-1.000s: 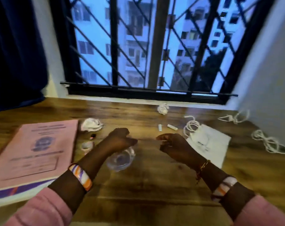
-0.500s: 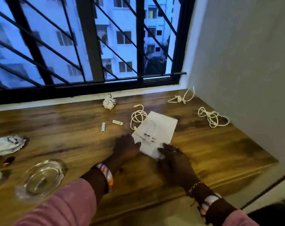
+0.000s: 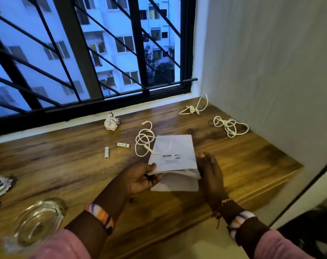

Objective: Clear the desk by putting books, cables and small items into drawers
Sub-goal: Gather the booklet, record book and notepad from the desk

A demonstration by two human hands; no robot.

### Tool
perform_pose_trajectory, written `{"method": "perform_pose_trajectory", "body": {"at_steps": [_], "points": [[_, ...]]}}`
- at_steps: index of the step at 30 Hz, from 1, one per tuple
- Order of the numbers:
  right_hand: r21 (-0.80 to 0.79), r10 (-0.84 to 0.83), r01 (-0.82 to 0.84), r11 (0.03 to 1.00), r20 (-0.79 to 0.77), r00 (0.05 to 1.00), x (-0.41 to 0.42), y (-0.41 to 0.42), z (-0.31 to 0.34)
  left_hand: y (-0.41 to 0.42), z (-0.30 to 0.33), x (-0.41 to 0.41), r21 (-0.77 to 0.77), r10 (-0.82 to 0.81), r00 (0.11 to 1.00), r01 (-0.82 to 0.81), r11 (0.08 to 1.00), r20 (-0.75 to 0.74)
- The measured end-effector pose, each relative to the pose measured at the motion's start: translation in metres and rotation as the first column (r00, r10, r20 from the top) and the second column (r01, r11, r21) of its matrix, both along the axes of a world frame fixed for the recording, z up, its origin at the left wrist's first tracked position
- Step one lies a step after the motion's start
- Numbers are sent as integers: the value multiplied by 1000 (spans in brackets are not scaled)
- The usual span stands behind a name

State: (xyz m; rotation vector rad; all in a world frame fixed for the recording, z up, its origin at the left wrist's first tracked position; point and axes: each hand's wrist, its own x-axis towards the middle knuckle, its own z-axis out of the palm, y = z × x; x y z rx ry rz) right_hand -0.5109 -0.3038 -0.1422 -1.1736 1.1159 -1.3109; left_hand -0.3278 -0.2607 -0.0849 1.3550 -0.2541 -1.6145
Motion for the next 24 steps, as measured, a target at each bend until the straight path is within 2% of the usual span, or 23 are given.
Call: {"method": "perform_pose_trajectory", "body": {"at_steps": [2, 3, 5, 7, 10, 12, 15, 17, 21, 24], "points": [[213, -18, -73, 974, 397, 917, -1, -1, 8, 16, 4, 7, -48, -23, 994, 18, 999, -104], [256, 8, -151, 955, 485, 874, -3, 0, 11, 24, 5, 11, -66, -42, 987, 32, 997, -152], [271, 95, -282, 920, 545, 833, -2, 8, 16, 42, 5, 21, -94, -89, 977, 72, 993, -194], [299, 155, -352, 887, 525, 837, 3, 18, 22, 59, 4, 31, -120, -125, 981, 108, 987, -147], [405, 184, -341, 848, 380, 907, 17, 34, 40, 86, 3, 56, -167, -174, 981, 158, 973, -82], [459, 191, -369, 808, 389, 901, 31, 45, 53, 105, 3, 76, -205, -239, 971, 236, 950, 9], [422, 267, -445, 790, 417, 869, 61, 64, 79, 135, 7, 109, -201, -389, 902, 423, 884, 187], [359, 339, -494, 791, 415, 844, 85, 76, 105, 153, 13, 131, -223, -415, 881, 461, 859, 226], [235, 467, -590, 773, 419, 779, 146, 110, 161, 193, 43, 177, -350, -324, 921, 383, 855, 217], [121, 584, -666, 736, 384, 715, 196, 142, 199, 223, 70, 207, -495, -95, 949, 241, 835, 301]]}}
